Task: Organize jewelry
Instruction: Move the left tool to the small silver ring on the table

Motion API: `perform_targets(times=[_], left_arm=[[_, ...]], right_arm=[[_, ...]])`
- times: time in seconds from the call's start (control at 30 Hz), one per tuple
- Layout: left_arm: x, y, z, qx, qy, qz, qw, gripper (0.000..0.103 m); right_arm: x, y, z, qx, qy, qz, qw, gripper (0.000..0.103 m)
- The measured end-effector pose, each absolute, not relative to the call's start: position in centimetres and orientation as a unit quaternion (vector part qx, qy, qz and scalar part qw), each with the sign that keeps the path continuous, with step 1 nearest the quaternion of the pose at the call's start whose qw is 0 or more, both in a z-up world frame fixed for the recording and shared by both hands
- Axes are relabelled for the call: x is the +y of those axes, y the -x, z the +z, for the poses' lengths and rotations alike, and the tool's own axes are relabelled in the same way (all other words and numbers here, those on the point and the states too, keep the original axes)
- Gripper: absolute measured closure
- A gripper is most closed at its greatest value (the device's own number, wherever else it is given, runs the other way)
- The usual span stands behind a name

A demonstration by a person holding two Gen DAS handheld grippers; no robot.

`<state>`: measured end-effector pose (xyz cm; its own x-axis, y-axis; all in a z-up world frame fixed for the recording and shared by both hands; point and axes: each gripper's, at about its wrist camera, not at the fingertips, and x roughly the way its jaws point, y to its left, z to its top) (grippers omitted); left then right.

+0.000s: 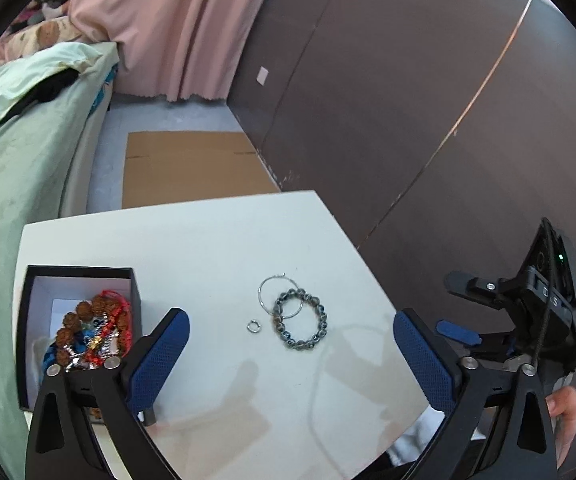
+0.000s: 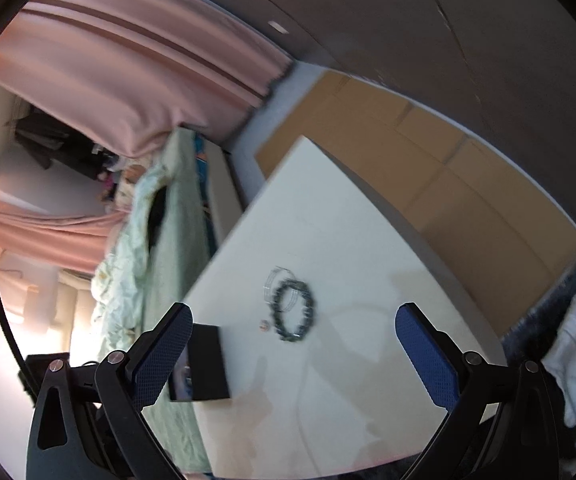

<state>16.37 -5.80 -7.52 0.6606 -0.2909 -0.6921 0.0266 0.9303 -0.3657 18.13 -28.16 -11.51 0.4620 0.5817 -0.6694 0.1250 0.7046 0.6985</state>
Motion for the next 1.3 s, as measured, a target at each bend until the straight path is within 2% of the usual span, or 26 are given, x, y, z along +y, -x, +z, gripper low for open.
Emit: perform_targets(times=[0.07, 0.1, 0.13, 0.23, 0.4, 0.53, 0.77, 0.87, 0.97, 1.03, 1.3], left_arm=[[-6.2, -17.0, -8.1, 0.417, 0.151, -0.088, 0.892, 0.018], [-6.5, -17.5, -8.8, 0.431, 0.136, -0.084, 0.888, 0.026], [-6.6, -17.8, -9.1, 0.438, 0.128, -0.081, 0.886, 0.033], [-6.8, -18.8, -10.6, 0.464, 0.109, -0.072, 0.876, 0.044], [-8.2, -19.9, -12.0, 0.476, 0.045, -0.065, 0.876, 0.047], [-8.7, -20.8, -13.5, 0.495, 0.031, -0.07, 0.866, 0.058], [-8.3, -21.5, -15.6, 0.517, 0.024, -0.06, 0.853, 0.059], [-8.5, -21.6, -16.0, 0.513, 0.014, -0.055, 0.857, 0.063], [-8.6, -21.5, -16.0, 0.507, 0.001, -0.045, 0.861, 0.073], [-8.6, -21.5, -16.0, 0.506, -0.003, -0.043, 0.861, 0.09], [-7.5, -20.9, -14.8, 0.497, 0.022, -0.052, 0.866, 0.09]], right_arm=[[-28.4, -18.6, -12.3, 0.512, -0.363, 0.144, 0.765, 0.011], [-28.4, -18.9, -12.6, 0.519, -0.365, 0.143, 0.76, 0.018], [-28.5, -19.1, -12.9, 0.524, -0.364, 0.142, 0.757, 0.021], [-28.6, -19.6, -13.1, 0.534, -0.355, 0.138, 0.755, 0.027], [-28.5, -20.5, -13.0, 0.537, -0.345, 0.143, 0.757, 0.028], [-28.1, -21.0, -13.2, 0.543, -0.338, 0.151, 0.754, 0.035], [-27.5, -21.5, -13.5, 0.552, -0.321, 0.156, 0.753, 0.037], [-27.0, -21.5, -13.5, 0.555, -0.312, 0.159, 0.755, 0.039], [-26.3, -21.4, -13.5, 0.558, -0.299, 0.162, 0.757, 0.04], [-25.6, -21.3, -13.6, 0.56, -0.288, 0.162, 0.759, 0.04], [-22.8, -21.7, -14.0, 0.575, -0.243, 0.173, 0.762, 0.05]])
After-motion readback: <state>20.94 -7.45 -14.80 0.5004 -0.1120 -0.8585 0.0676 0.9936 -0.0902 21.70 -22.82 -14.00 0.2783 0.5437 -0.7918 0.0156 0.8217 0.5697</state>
